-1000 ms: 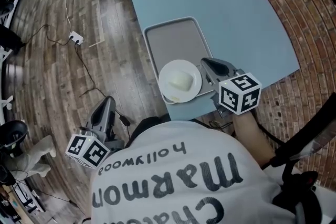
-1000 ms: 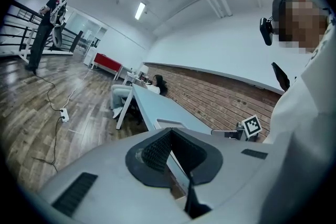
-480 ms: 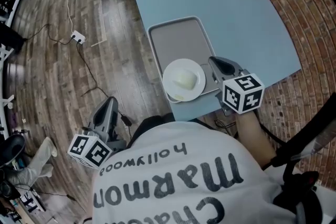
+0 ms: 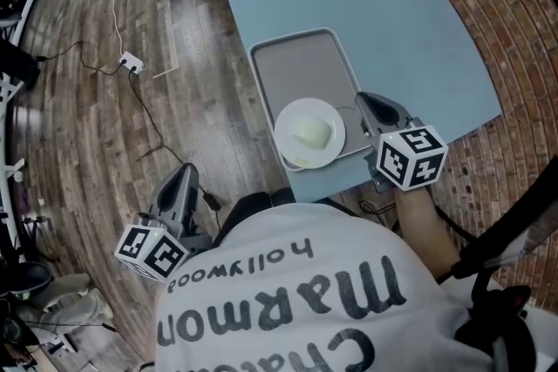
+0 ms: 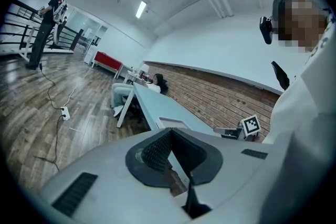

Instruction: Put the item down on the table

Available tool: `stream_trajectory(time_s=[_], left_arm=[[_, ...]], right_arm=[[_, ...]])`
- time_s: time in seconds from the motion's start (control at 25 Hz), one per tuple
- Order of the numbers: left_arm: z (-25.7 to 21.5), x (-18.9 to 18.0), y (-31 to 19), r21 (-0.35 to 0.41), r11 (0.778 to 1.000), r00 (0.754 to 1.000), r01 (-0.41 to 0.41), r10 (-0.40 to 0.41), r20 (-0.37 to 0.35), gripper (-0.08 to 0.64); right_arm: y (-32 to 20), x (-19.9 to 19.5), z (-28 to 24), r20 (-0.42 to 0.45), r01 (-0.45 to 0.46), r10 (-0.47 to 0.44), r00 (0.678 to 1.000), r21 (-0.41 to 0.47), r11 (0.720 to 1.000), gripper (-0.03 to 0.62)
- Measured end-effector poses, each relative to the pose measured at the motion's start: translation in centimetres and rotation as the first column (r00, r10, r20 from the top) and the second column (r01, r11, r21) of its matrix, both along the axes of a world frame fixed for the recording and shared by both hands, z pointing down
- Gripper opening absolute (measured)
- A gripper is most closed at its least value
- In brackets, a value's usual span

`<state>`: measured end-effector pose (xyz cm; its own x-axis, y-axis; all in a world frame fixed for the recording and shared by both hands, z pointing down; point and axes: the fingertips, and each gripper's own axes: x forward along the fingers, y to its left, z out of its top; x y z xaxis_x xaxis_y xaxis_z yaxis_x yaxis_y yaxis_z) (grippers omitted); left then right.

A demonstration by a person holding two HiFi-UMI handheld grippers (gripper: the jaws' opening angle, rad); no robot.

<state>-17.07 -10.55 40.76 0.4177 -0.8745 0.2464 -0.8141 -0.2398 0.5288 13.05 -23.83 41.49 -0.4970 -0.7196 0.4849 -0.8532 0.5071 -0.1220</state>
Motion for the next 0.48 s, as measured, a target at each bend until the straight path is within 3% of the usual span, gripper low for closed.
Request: stream_trajectory(time_s=[0.48], left_arm=[[0.05, 0.36, -0.98, -0.003, 1.0, 1.0, -0.03, 0.03, -0.008, 0.006]], right_arm=[[-0.28, 0.89, 0.37, -0.033, -0.033, 0.032, 0.999, -0.017, 0.999, 0.009]])
